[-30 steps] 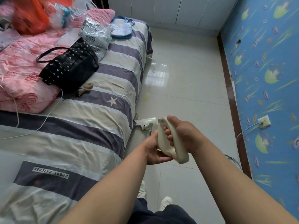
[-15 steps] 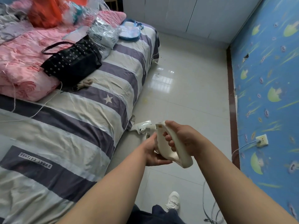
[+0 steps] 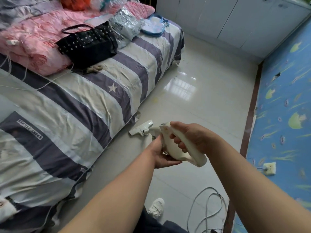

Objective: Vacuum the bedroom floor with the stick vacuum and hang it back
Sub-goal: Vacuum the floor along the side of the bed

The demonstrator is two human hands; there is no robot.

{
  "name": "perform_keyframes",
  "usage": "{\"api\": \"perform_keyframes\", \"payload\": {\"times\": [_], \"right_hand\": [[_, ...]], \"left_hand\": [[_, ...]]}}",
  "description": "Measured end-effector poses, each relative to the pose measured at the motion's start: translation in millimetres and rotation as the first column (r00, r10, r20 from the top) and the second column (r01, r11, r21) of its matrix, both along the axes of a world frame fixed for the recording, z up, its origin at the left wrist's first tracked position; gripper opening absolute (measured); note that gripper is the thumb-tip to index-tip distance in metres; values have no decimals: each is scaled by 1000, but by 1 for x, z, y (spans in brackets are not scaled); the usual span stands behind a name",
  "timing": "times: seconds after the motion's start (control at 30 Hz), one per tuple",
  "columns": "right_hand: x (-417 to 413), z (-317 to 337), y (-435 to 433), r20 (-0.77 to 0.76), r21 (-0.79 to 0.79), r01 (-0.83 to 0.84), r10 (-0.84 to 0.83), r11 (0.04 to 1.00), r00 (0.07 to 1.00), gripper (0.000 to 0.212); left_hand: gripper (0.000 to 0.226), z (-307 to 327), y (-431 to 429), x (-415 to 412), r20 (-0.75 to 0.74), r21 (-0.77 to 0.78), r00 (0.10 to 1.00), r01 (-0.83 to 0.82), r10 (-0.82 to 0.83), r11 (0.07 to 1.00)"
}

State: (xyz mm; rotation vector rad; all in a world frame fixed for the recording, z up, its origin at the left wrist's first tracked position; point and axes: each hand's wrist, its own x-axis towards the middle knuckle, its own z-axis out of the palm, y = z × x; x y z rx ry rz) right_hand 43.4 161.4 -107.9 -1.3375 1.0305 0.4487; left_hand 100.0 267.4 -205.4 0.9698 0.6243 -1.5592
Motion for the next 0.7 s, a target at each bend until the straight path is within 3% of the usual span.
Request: {"api": "perform_keyframes", "payload": {"times": [0.7], "right_hand": [[39,13,-104,-108,-169,-325,310,931,945,46]], "left_hand": [[73,12,-97,27,4,28,994,-113,113,993]]}}
